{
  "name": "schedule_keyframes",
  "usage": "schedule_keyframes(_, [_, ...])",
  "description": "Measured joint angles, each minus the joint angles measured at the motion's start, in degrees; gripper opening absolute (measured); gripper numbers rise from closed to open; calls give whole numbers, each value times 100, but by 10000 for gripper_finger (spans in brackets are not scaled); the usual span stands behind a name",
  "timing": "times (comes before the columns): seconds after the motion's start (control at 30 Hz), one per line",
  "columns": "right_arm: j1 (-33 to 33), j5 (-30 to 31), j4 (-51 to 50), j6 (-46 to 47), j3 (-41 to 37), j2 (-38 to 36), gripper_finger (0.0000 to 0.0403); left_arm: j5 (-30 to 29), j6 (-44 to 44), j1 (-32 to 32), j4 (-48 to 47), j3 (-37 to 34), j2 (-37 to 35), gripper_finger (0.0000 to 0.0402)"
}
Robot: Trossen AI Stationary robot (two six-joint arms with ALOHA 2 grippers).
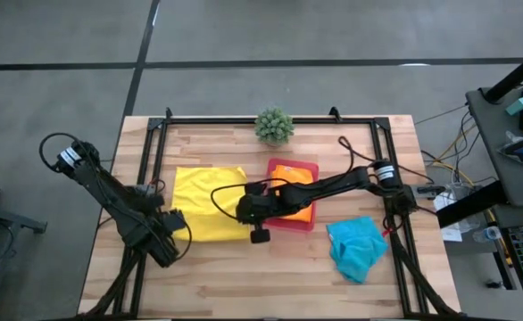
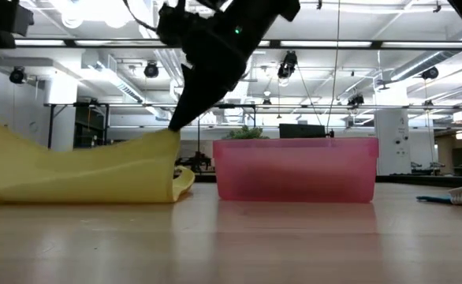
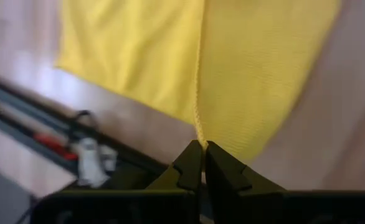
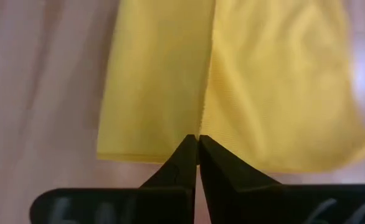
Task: Fold microfiber towels
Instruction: Fold the yellow towel
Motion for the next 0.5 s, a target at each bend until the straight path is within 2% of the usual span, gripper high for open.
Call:
schedule_keyframes(0.13, [-42,568,-86,-199,1,-85,9,-430,-99,112,-420,-20,-7,0])
schedule_keyframes(0.3, [-193,1190,-36,-515,1,-168,9,-1268,-55,465,-638,-146,-4,0])
schedule_keyframes(0.4, [-366,1521,-31,-694,3,-166,9,-1484,309,827,-632,-256,-2,0])
schedule_keyframes(0.5, [-574,1582,10,-751,3,-166,9,-1684,640,1257,-632,-441,-2,0])
